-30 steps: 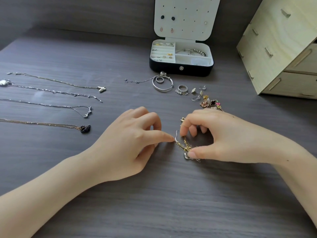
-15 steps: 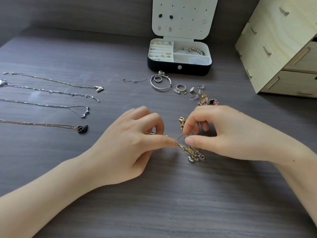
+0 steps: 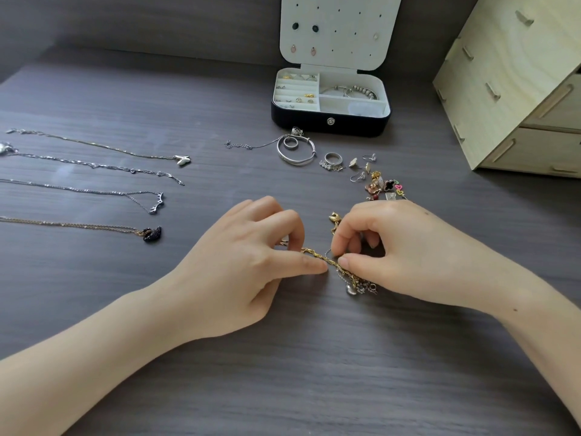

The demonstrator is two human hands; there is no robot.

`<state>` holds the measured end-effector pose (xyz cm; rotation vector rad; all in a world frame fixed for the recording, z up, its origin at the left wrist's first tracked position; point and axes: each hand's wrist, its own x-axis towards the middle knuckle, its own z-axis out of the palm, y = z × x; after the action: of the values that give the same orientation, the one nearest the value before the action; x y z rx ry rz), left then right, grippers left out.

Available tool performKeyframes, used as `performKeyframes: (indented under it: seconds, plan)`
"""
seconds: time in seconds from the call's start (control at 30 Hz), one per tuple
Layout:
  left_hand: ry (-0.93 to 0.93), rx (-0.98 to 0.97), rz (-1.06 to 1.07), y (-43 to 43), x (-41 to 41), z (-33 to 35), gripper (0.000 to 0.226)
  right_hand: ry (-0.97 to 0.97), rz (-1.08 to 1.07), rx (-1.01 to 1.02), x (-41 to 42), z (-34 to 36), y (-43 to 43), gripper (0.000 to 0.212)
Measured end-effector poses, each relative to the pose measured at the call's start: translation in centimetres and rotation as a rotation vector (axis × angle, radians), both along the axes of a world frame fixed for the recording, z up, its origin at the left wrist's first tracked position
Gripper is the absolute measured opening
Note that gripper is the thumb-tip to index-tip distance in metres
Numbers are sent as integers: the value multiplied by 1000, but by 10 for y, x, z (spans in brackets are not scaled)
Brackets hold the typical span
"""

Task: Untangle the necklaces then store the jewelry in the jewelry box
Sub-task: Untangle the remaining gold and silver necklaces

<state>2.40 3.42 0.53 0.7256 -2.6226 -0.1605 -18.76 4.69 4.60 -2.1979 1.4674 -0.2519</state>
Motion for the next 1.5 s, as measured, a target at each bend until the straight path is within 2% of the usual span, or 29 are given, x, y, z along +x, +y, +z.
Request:
performKeyframes:
  seconds: [0.17,0.37,0.47,0.7,0.83,0.93,1.5]
  plan:
    - [1,-29,50,-1,-6,1,48,-11,-14,5,2,3,2,9]
    - [145,44,167,-4,-15,5,25,40,-64,-28,7,0,7,9]
    - [180,113,158,-9,-19,4,33,55,-70,-17,8,-1,6,11]
    - [67,7,55,-17,-13,-3,58,56,-68,13,9,1,8,17]
    - [-56,-184,21,-14,-11,5,54,71,-70,11,6,0,7,14]
    - [-90,-242,17,-14,-9,8,51,79,-93,16,3,0,6,12]
    - [-78,-222,48,-10,-1,11,42,79,-184,-19,3,2,7,13]
